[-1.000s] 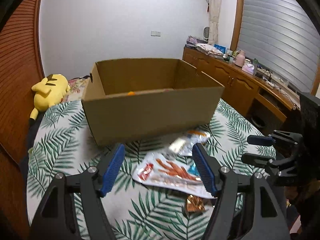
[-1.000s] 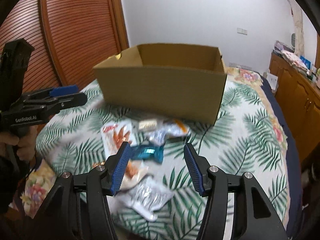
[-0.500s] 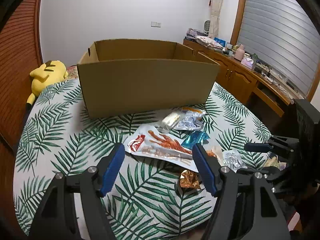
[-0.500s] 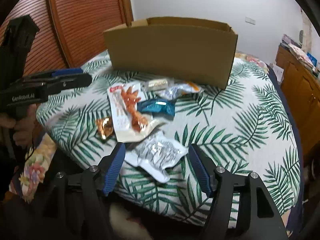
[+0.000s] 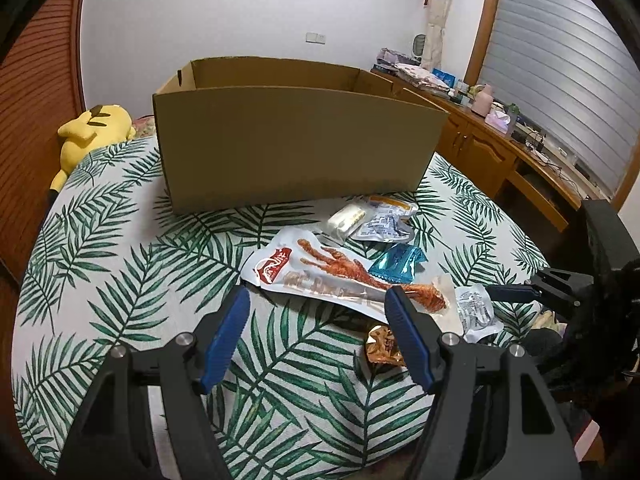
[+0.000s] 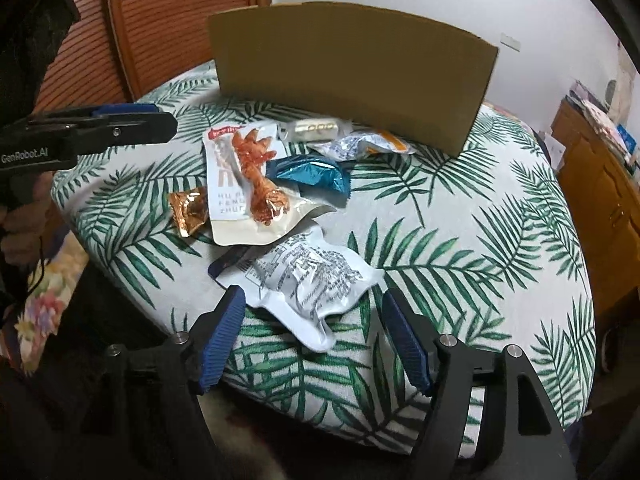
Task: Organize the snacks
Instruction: 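Lower the right tool onto the white printed packet and close on it, then lower the left tool onto the long chicken-feet pack while the right tool holds the white packet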
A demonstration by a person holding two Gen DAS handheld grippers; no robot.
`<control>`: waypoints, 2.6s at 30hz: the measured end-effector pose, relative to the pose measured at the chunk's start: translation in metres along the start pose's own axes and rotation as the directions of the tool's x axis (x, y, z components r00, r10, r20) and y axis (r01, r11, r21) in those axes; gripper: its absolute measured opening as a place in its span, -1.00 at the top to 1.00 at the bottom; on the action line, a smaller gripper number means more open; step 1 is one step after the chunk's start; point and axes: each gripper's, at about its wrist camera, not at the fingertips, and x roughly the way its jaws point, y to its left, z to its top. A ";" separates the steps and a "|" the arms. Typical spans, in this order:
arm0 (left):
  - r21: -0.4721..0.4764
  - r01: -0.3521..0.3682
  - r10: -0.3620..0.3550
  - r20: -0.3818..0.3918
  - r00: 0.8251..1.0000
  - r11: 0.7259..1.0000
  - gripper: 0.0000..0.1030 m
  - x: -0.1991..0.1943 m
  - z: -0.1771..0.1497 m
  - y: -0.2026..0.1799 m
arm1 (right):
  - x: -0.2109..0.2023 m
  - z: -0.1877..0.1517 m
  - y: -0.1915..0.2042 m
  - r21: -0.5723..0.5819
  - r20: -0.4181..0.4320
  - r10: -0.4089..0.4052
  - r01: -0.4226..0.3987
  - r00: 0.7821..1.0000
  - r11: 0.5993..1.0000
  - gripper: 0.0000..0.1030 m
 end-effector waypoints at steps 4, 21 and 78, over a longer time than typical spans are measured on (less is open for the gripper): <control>-0.003 0.004 -0.004 -0.005 1.000 1.000 -0.37 0.003 -0.002 0.002 | 0.005 0.008 0.000 -0.007 0.000 -0.001 0.001 1.000 1.000 -0.46; -0.023 0.009 -0.010 -0.019 1.000 1.000 -0.37 0.009 -0.004 0.009 | -0.014 -0.001 -0.012 -0.032 -0.012 0.001 -0.001 1.000 1.000 -0.51; -0.065 -0.043 0.036 -0.104 0.994 0.997 -0.41 0.066 0.030 0.018 | 0.001 0.004 -0.040 -0.011 -0.023 0.035 -0.035 0.999 0.999 -0.19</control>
